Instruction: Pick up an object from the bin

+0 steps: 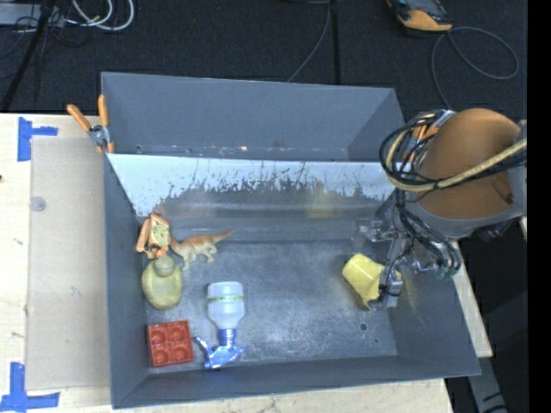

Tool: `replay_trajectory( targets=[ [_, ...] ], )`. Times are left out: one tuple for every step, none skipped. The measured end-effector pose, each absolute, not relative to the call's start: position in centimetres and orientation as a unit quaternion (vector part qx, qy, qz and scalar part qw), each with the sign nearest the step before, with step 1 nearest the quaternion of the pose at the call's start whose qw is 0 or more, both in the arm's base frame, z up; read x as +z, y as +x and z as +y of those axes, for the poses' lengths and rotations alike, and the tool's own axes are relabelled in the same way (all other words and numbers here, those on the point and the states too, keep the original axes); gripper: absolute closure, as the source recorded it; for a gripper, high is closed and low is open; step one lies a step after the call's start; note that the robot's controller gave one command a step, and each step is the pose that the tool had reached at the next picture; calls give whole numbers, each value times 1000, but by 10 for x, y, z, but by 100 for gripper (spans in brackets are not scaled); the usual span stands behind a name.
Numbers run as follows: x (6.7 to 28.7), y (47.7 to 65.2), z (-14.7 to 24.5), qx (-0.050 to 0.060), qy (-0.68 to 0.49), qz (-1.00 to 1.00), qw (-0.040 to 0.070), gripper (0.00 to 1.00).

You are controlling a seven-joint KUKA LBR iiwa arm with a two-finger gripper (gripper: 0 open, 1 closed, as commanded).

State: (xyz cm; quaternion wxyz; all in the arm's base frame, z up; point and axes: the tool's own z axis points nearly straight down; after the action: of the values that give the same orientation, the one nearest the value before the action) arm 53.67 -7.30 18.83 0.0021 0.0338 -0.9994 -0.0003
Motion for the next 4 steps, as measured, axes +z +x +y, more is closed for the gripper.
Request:
replay_trajectory(
  targets=[
    [181,567,-78,0,45,-999,2,0],
    [147,563,-99,-1,108,-994,0,0],
    [125,565,-138,0,9,-1000,1,100],
    [125,565,-138,0,9,-1000,1,100]
  ],
)
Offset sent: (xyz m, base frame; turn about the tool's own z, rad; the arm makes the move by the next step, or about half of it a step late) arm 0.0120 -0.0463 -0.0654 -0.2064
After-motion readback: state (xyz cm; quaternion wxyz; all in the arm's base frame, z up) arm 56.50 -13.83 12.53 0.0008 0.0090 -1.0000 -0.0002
